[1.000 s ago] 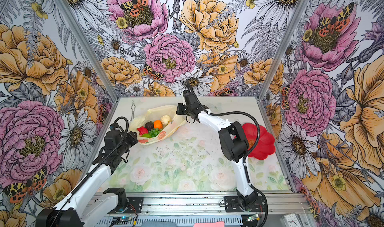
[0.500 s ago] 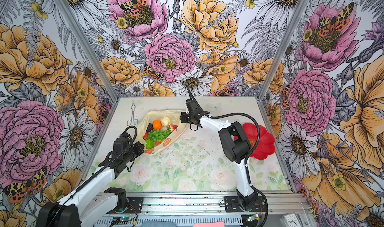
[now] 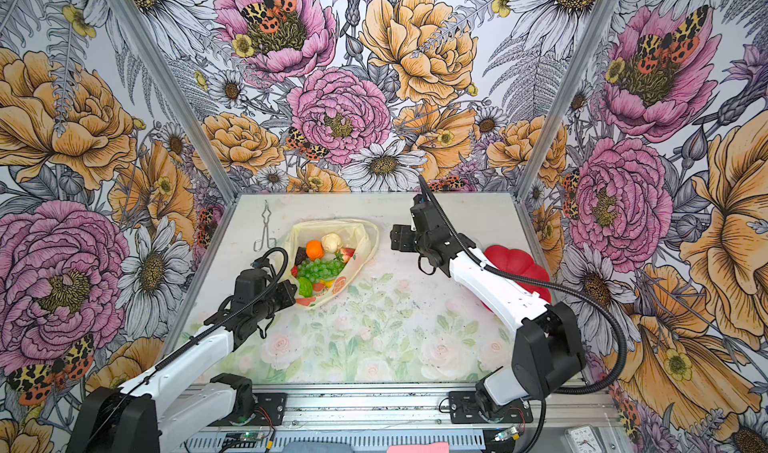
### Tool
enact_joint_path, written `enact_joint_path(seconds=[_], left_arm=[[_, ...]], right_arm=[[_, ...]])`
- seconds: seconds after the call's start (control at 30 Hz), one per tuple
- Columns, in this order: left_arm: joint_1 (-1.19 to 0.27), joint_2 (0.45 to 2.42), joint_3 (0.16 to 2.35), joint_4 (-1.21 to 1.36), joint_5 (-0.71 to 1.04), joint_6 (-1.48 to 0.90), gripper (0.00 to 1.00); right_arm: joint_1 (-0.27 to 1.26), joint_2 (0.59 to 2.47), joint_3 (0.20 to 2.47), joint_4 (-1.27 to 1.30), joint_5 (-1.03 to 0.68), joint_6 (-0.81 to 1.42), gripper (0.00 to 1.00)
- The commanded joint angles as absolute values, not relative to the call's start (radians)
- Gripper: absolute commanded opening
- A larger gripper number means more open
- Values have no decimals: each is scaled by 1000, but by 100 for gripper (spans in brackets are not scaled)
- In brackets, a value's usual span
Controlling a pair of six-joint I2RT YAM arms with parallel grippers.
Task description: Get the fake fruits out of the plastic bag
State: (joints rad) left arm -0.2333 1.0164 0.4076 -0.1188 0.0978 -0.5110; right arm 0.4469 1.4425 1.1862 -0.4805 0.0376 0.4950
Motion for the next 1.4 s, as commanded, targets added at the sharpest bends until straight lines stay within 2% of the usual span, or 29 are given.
enact_joint_path(seconds=[0.0,0.13,0.23,0.37,0.57,0.8,1.1,1.37], left_arm=[[-256,1007,408,-53,108,-460,0],[-275,997,411,-46,101,-448,0],[-281,986,406,-42,97,-445,0],[-283,980,402,-35,93,-443,0],[-292,963,397,-38,76,-440,0],[-303,957,398,-45,58,-435,0],[-314,954,399,-47,38,-430,0],[-321,942,394,-51,22,-428,0]], right_arm=[[399,1387,1114,-669,210,459,85],[296,1341,1008,-708,242,456,88],[203,1344,952,-704,235,456,94],[149,1413,948,-697,247,447,98],[94,1539,955,-625,210,443,98],[91,1647,965,-578,167,450,97],[137,1636,933,-569,130,453,96],[239,1600,922,-571,87,479,94]])
